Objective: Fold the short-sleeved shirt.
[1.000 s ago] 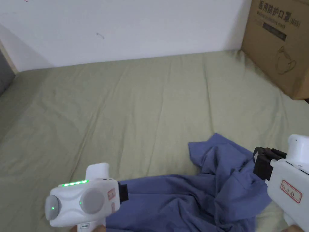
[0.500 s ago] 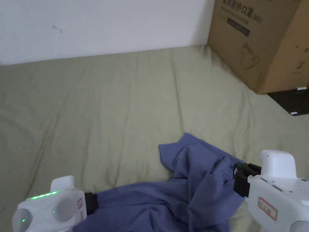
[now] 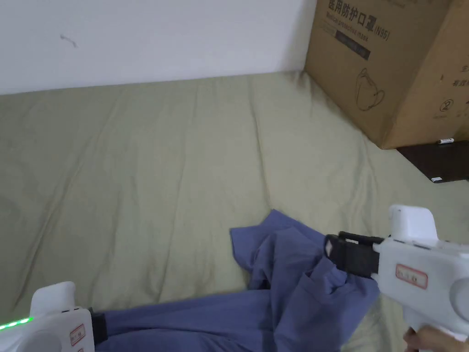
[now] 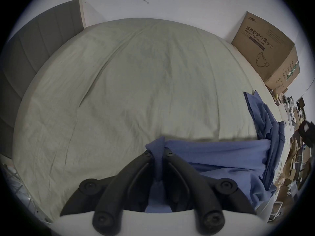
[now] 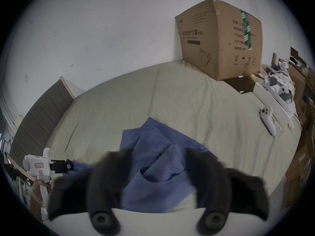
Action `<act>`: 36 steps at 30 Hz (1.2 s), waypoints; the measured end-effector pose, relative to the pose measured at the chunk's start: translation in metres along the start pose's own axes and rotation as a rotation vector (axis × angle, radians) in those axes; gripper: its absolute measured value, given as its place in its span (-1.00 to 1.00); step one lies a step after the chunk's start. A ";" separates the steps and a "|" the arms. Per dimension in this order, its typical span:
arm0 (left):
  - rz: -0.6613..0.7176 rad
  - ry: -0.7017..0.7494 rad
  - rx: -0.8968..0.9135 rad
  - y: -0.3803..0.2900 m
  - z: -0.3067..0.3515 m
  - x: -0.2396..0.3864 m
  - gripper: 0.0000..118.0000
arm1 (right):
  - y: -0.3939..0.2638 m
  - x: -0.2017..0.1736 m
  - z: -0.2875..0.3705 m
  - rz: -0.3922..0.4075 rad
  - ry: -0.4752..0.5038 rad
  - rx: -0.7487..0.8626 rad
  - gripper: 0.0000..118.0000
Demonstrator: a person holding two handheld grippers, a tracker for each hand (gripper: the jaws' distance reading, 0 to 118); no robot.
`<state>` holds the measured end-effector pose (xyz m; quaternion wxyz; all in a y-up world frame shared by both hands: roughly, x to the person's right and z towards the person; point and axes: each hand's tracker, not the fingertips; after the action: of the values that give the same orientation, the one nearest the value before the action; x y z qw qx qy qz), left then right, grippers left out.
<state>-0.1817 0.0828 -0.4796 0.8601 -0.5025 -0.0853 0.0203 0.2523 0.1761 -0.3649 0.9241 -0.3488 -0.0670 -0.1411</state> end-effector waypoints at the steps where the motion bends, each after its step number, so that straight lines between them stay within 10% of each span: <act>1: -0.004 0.002 0.002 -0.001 0.000 0.000 -0.88 | 0.006 0.000 -0.007 0.024 -0.001 -0.022 0.46; 13: -0.021 0.019 -0.014 0.000 -0.005 0.006 -0.88 | 0.045 -0.015 -0.155 0.201 0.091 -0.497 0.37; 16: -0.025 0.019 -0.018 0.001 -0.005 0.007 -0.88 | 0.031 -0.020 -0.163 0.229 0.122 -0.547 -0.81; 18: -0.024 0.016 -0.019 0.001 -0.004 0.006 -0.88 | 0.029 -0.025 -0.159 0.255 0.016 -0.480 -0.93; 21: -0.020 0.010 -0.014 0.003 0.001 0.004 -0.88 | 0.038 -0.022 -0.146 0.159 0.114 -0.474 -0.94; 36: -0.041 0.065 0.364 0.094 0.152 -0.003 -0.88 | 0.173 -0.052 0.012 0.271 0.122 -0.093 -0.95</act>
<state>-0.2048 0.2598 -0.4886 0.9393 -0.3372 -0.0628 0.0017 0.2562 0.3189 -0.4760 0.9198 -0.3879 0.0438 -0.0390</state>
